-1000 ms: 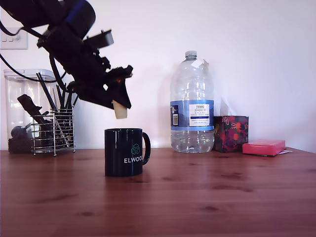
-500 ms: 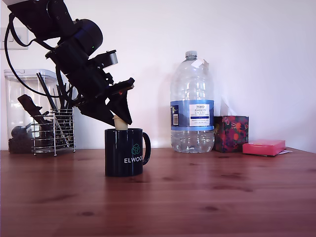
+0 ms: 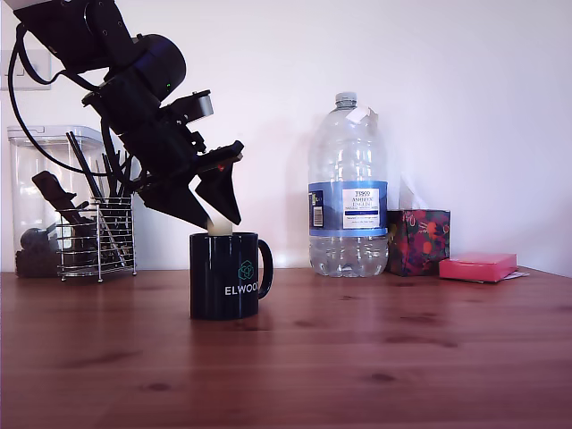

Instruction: Pick up the coffee capsules from the table one by one and drop them inside the nearest coffee cup

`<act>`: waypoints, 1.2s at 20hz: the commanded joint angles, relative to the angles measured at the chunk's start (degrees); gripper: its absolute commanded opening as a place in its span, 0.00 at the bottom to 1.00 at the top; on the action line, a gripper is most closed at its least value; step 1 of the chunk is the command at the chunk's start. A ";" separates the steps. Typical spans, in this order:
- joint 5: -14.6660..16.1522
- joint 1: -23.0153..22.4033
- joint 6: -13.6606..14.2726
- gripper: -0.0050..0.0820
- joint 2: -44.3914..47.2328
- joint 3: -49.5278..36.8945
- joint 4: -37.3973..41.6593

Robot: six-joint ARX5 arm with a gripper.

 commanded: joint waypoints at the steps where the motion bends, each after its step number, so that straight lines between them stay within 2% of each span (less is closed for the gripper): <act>1: -1.09 -0.66 0.15 0.89 1.25 1.31 -0.07; 2: -1.33 -0.79 0.22 0.87 1.16 1.75 -0.66; 3: -1.36 -0.90 0.42 0.81 0.66 1.99 -1.42; 4: -1.38 -1.07 0.83 0.69 -0.04 2.03 -1.92; 5: -1.42 -1.20 1.33 0.53 -1.05 2.03 -2.47; 7: -1.38 -1.27 1.62 0.13 -3.48 2.03 -3.58; 8: -1.40 -1.27 1.62 0.03 -4.81 2.03 -4.24; 11: -1.62 -1.33 1.62 0.03 -8.70 1.99 -6.49; 14: -4.46 -2.67 1.75 0.03 -13.09 0.98 -6.56; 16: -4.46 -3.34 1.75 0.03 -16.44 -1.22 -5.57; 21: -4.39 -3.50 1.62 0.03 -27.04 -14.36 3.26; 24: -4.76 -2.95 0.55 0.03 -33.46 -22.80 8.26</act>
